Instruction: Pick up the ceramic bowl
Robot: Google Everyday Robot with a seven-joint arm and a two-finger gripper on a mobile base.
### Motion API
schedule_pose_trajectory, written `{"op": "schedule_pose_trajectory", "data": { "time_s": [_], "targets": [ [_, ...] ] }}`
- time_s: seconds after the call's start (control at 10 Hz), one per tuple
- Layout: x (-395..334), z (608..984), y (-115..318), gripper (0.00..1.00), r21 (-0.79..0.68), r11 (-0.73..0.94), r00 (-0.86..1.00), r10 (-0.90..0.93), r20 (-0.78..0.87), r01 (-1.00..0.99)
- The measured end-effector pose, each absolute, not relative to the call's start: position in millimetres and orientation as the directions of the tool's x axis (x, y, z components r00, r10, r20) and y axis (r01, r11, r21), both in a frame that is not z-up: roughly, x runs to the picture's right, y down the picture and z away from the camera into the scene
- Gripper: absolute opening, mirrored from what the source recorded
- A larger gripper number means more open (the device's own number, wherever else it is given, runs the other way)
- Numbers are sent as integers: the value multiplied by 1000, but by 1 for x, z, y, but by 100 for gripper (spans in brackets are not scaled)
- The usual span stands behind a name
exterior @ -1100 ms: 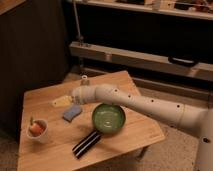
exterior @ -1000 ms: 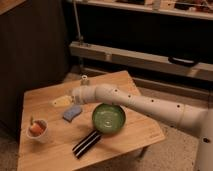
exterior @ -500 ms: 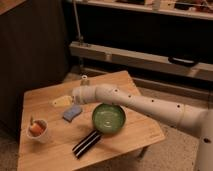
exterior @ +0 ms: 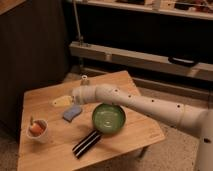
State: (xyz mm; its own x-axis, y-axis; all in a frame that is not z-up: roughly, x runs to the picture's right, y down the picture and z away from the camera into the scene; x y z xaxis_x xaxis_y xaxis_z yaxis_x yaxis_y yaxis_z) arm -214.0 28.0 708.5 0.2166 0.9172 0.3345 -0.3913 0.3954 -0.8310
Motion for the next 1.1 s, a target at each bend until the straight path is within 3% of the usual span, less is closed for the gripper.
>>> {"op": "schedule_pose_trajectory", "data": {
  "time_s": [0.8,1.1],
  "targets": [
    [-213,709,27,80,-832,392,217,919,330,-392],
    [-179,721,21,80,-818,389,288,914,285,-424]
  ]
}}
